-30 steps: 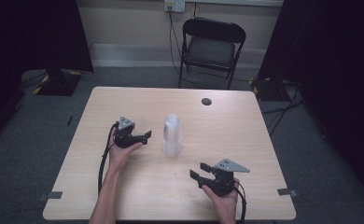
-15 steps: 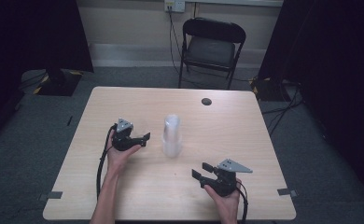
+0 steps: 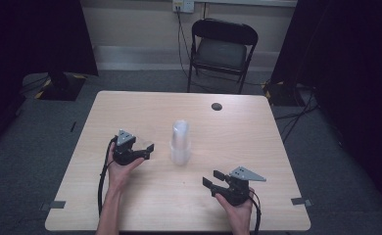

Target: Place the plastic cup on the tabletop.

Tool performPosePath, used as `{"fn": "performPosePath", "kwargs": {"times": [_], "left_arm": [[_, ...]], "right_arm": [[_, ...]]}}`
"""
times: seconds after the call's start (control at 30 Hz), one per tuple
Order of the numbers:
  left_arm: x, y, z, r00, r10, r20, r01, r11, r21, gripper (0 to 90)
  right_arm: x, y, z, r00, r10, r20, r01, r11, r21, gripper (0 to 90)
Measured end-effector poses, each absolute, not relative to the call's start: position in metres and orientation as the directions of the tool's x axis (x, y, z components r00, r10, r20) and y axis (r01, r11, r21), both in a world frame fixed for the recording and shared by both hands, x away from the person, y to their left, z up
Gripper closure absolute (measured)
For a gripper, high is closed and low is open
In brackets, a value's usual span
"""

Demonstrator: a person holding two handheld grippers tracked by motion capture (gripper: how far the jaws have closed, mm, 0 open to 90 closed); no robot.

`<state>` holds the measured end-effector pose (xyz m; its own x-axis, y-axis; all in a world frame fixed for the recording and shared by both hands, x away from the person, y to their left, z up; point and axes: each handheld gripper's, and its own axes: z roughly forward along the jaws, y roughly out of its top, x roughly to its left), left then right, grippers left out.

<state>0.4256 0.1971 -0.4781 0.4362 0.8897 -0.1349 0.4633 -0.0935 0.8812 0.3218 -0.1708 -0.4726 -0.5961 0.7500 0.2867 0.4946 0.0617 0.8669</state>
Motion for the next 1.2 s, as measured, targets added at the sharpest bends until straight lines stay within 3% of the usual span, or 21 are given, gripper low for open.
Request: {"fn": "performPosePath", "kwargs": {"times": [0.43, 0.73, 1.2], "left_arm": [[0.382, 0.198, -0.467, 0.418, 0.895, -0.154, 0.446, -0.055, 0.893, 15.8], [0.352, 0.194, -0.453, 0.498, 0.862, -0.097, 0.399, -0.128, 0.908, 15.6], [0.314, 0.196, -0.467, 0.504, 0.854, -0.13, 0.421, -0.111, 0.9, 15.8]], "right_arm": [[0.32, -0.178, -0.476, -0.58, 0.76, 0.294, 0.499, 0.047, 0.865, 41.5], [0.32, -0.174, -0.478, -0.58, 0.762, 0.288, 0.501, 0.056, 0.863, 41.2], [0.318, -0.18, -0.478, -0.568, 0.774, 0.28, 0.498, 0.052, 0.866, 40.8]]}}
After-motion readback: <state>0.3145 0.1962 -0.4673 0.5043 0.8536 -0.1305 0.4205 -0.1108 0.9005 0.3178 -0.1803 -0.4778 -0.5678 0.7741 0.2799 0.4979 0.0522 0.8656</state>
